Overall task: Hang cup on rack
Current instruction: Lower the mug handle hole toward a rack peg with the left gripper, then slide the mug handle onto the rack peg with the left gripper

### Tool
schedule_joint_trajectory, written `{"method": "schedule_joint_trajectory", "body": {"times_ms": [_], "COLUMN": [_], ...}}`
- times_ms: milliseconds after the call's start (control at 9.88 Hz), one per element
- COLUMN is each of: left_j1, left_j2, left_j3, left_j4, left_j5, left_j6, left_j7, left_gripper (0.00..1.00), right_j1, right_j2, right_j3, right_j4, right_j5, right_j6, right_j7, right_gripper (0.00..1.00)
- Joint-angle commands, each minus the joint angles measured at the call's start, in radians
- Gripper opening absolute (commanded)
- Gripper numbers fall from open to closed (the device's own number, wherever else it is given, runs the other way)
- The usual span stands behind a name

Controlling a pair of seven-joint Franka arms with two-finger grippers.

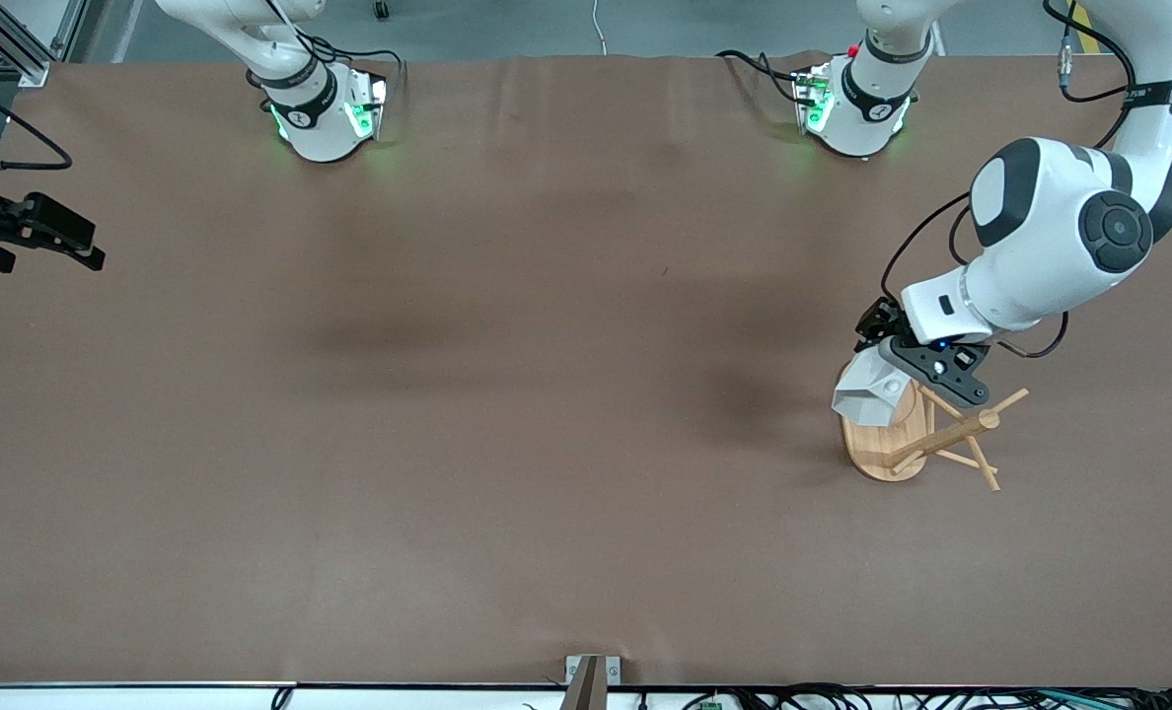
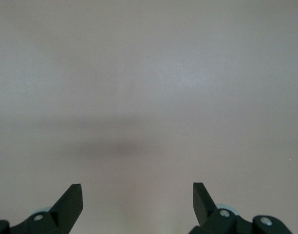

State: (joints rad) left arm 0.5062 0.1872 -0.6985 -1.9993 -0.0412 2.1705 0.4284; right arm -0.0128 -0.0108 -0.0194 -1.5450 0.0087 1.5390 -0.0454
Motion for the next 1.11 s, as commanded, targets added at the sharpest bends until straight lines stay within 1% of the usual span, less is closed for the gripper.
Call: {"method": "schedule_joint_trajectory", "body": {"times_ms": [0,607,1012], "left_j1": [0.009,0.046,0.051], "left_j2": [0.026,0.032,0.074], "left_j3": [-0.007,-0.007,-0.006], "left_j4": [0.000,0.007,0.039], "left_j5": [0.026,0.026,0.026], "left_j6": [0.003,0.002,0.002], "left_j7": [0.010,0.038,0.038], "left_gripper": [0.07,0.07,0.07], "right_j1": [0.008,0.010,0.010], "right_j2": [-0.024,-0.024,-0.024], "right_j3": [-0.004,-0.004,-0.002], "right_j4": [-0.026,-0.026,-0.026], "right_j5": [0.000,0.000,0.000], "right_j6": [0.013,0.013,0.012], "right_j7": [0.009,0.009,0.009], "right_gripper": [1.00,1.00,1.00]}}
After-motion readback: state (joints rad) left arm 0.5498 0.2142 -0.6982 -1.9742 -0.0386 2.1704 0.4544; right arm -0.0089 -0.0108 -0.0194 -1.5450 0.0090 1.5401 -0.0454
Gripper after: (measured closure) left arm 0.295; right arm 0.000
